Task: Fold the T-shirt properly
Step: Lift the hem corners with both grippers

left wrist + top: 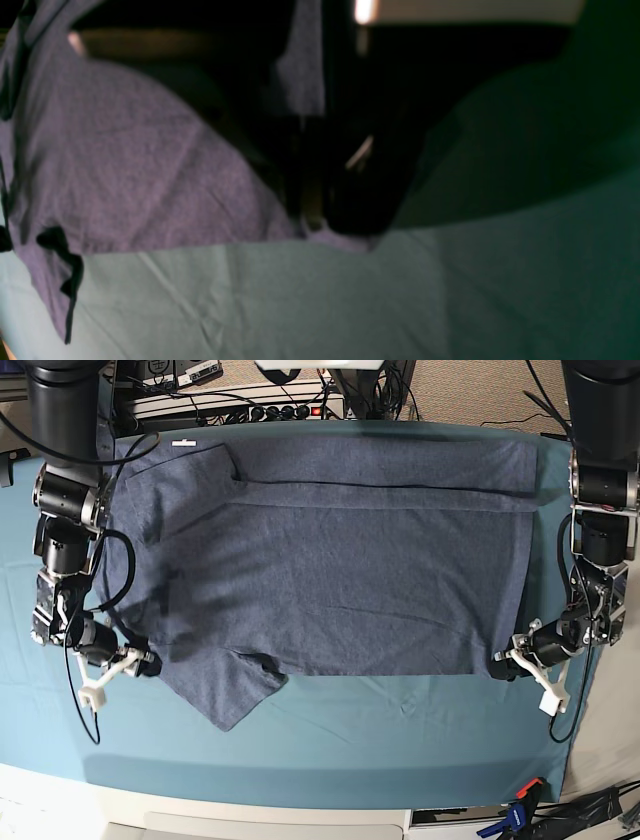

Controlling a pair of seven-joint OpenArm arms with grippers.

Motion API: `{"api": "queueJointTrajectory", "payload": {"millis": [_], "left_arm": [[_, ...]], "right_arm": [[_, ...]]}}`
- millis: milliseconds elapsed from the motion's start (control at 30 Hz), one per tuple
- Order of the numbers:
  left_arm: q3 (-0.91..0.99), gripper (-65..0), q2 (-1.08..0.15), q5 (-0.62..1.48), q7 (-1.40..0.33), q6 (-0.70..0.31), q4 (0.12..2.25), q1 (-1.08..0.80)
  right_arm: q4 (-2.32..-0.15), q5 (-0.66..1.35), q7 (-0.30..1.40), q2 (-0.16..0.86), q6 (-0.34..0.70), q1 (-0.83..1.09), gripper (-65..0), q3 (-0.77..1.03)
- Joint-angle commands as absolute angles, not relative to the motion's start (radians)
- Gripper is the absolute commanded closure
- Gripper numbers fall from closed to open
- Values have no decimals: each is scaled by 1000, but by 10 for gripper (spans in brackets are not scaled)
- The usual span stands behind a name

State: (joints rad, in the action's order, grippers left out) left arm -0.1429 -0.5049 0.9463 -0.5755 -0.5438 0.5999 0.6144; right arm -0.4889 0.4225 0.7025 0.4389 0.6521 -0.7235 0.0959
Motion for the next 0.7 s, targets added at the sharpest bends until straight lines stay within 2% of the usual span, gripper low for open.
{"api": "queueJointTrajectory", "payload": {"millis": [0, 100, 200, 300, 500, 667], "left_arm": [[-139, 0, -527, 965, -556, -552, 612, 648], [-139, 0, -536, 965, -556, -552, 612, 648], [-139, 0, -547, 965, -556, -552, 612, 648], [-139, 0, -551, 965, -556, -552, 612, 648], [-139, 0, -548, 966, -556, -552, 612, 648], [-139, 0, -549, 966, -556, -552, 612, 648]], "right_arm": [[-503, 436, 672, 454, 661, -762, -339, 98], [-503, 436, 651, 454, 653, -764, -338, 98], [-503, 436, 641, 454, 646, -764, -295, 98], [-503, 385, 627, 453, 633, -764, -287, 98], [-503, 154, 504, 454, 480, -757, -288, 98], [-503, 130, 484, 447, 461, -752, -296, 98]]}}
